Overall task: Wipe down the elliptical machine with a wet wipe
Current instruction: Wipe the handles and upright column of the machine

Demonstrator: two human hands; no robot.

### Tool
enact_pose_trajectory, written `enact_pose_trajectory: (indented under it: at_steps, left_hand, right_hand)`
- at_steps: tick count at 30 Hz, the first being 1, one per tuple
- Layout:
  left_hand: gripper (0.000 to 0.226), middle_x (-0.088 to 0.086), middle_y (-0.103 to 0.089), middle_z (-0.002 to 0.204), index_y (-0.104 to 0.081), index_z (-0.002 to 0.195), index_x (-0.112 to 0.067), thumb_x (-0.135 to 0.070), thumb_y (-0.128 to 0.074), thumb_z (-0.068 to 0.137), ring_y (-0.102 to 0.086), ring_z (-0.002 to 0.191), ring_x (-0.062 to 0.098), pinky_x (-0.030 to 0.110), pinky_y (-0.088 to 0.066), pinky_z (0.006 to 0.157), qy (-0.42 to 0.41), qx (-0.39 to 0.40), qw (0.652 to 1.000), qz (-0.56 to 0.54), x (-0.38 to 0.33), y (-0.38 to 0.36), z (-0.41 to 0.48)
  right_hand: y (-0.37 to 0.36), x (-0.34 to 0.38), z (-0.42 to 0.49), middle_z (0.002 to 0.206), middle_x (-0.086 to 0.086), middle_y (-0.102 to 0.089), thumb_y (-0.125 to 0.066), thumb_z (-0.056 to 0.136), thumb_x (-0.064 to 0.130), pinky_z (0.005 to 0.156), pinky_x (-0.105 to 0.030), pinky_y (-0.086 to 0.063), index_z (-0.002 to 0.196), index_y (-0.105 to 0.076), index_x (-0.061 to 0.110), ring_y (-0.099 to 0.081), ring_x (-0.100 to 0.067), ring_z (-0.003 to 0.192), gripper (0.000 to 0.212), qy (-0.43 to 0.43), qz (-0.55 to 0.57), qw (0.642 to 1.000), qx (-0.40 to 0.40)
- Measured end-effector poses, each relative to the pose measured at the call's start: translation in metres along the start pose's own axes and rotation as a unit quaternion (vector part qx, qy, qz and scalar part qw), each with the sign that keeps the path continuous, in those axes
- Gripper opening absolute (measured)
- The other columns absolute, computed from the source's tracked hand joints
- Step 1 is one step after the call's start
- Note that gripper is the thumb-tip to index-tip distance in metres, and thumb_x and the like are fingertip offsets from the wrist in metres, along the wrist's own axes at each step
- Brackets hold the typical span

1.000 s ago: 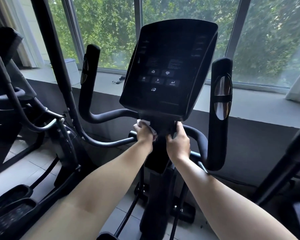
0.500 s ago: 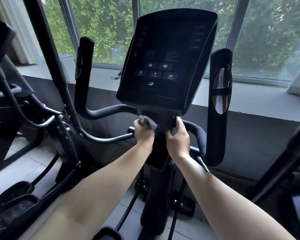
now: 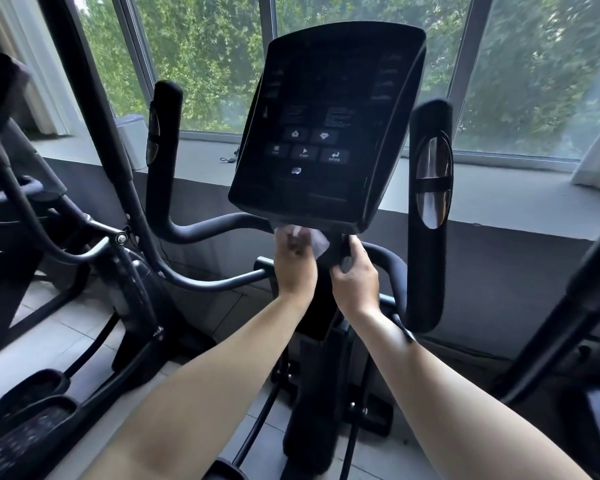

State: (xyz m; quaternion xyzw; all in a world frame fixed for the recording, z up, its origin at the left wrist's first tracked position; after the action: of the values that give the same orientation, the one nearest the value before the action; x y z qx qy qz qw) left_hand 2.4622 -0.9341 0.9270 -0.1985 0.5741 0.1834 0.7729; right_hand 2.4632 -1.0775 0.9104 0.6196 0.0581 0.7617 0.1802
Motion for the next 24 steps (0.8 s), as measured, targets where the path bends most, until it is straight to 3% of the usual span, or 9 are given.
enact_pose_trajectory:
  at_steps: [2, 4, 7, 10, 13, 16, 19, 22, 24]
  left_hand:
    - [0.01, -0.007, -0.068, 0.092, -0.047, 0.098, -0.046, -0.042, -0.056, 0.102, -0.068, 0.084, 0.025, 0.042, -0.057, 0.073, -0.035, 0.024, 0.999, 0.024, -0.006, -0.004, 0.001]
    - [0.011, -0.001, -0.068, 0.093, -0.046, 0.099, -0.038, -0.042, -0.055, 0.103, -0.068, 0.083, 0.025, 0.04, -0.055, 0.074, -0.024, 0.031, 0.997, 0.069, 0.007, -0.004, 0.003]
    - [0.013, 0.002, -0.066, 0.093, -0.049, 0.093, -0.029, -0.035, -0.056, 0.101, -0.065, 0.089, 0.025, 0.037, -0.05, 0.077, 0.07, 0.048, 0.994, 0.072, 0.036, -0.002, -0.003]
    - [0.014, -0.004, -0.063, 0.082, -0.054, 0.084, -0.026, -0.025, -0.055, 0.098, -0.062, 0.083, 0.019, 0.031, -0.044, 0.071, 0.131, 0.064, 0.987, 0.07, 0.052, -0.004, -0.008]
    - [0.006, -0.003, -0.066, 0.088, -0.056, 0.096, -0.022, -0.028, -0.056, 0.099, -0.064, 0.085, 0.019, 0.031, -0.048, 0.074, 0.077, 0.096, 0.987, 0.107, 0.037, -0.01, -0.008]
    - [0.016, -0.006, -0.07, 0.101, -0.061, 0.107, -0.02, -0.035, -0.063, 0.1, -0.065, 0.095, 0.007, 0.02, -0.051, 0.082, -0.031, 0.118, 0.982, 0.145, 0.012, -0.016, -0.01]
    - [0.02, -0.007, -0.073, 0.099, -0.066, 0.103, -0.02, -0.038, -0.065, 0.098, -0.067, 0.093, 0.006, 0.019, -0.051, 0.081, -0.099, 0.104, 0.974, 0.173, -0.001, -0.017, -0.012]
    - [0.012, -0.006, -0.074, 0.089, -0.069, 0.091, -0.027, -0.038, -0.07, 0.094, -0.07, 0.088, 0.012, 0.03, -0.055, 0.081, -0.07, 0.11, 0.972, 0.196, 0.01, -0.019, -0.009]
    - [0.016, -0.004, -0.074, 0.081, -0.066, 0.078, -0.03, -0.035, -0.07, 0.092, -0.07, 0.085, 0.018, 0.029, -0.055, 0.075, -0.013, 0.138, 0.966, 0.219, 0.024, -0.023, -0.01]
  right_hand:
    - [0.0, -0.001, 0.001, 0.123, 0.014, -0.069, -0.053, 0.09, 0.01, 0.074, -0.001, -0.038, 0.143, -0.048, 0.043, -0.064, -0.007, 0.104, 0.063, -0.001, 0.011, 1.0, 0.003]
    - [0.0, -0.002, 0.002, 0.127, 0.013, -0.068, -0.053, 0.091, 0.007, 0.08, 0.001, -0.038, 0.145, -0.049, 0.041, -0.063, -0.007, 0.113, 0.064, -0.005, 0.028, 1.0, 0.005]
    - [0.0, -0.001, 0.002, 0.132, 0.014, -0.063, -0.048, 0.092, 0.001, 0.086, -0.003, -0.034, 0.149, -0.046, 0.038, -0.058, -0.005, 0.117, 0.068, -0.015, 0.036, 0.999, 0.003]
    - [0.003, -0.002, 0.002, 0.124, 0.018, -0.055, -0.042, 0.093, -0.002, 0.09, -0.009, -0.037, 0.152, -0.044, 0.035, -0.053, -0.002, 0.111, 0.069, -0.033, 0.045, 0.998, 0.006]
    - [0.004, -0.005, 0.004, 0.133, 0.009, -0.059, -0.042, 0.099, 0.004, 0.099, -0.017, -0.041, 0.153, -0.044, 0.031, -0.054, -0.004, 0.116, 0.06, -0.041, 0.077, 0.996, 0.002]
    - [0.002, -0.008, 0.003, 0.135, 0.009, -0.059, -0.044, 0.106, 0.017, 0.095, -0.009, -0.032, 0.151, -0.049, 0.026, -0.05, 0.0, 0.115, 0.046, -0.054, 0.131, 0.99, -0.015]
    - [0.003, -0.009, 0.003, 0.135, 0.007, -0.06, -0.043, 0.108, 0.023, 0.095, -0.011, -0.031, 0.148, -0.052, 0.025, -0.05, 0.0, 0.114, 0.041, -0.055, 0.156, 0.986, -0.033]
    - [0.002, -0.011, 0.004, 0.117, 0.018, -0.065, -0.043, 0.108, 0.021, 0.084, 0.0, -0.032, 0.147, -0.053, 0.025, -0.056, 0.008, 0.097, 0.04, -0.053, 0.148, 0.987, -0.033]
    - [0.001, -0.013, 0.005, 0.127, 0.014, -0.065, -0.044, 0.108, 0.02, 0.085, 0.002, -0.03, 0.147, -0.052, 0.026, -0.054, 0.01, 0.104, 0.041, -0.055, 0.138, 0.988, -0.028]
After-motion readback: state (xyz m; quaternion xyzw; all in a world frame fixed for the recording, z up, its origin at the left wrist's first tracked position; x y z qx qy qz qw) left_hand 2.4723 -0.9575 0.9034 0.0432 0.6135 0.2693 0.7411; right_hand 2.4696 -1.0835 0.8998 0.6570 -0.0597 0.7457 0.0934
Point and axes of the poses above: each hand's wrist, its own z-axis towards the middle knuckle, its own y-axis out of the back of the hand, x = y × z, the point moved 7 cm from there along z, towards the middle knuckle
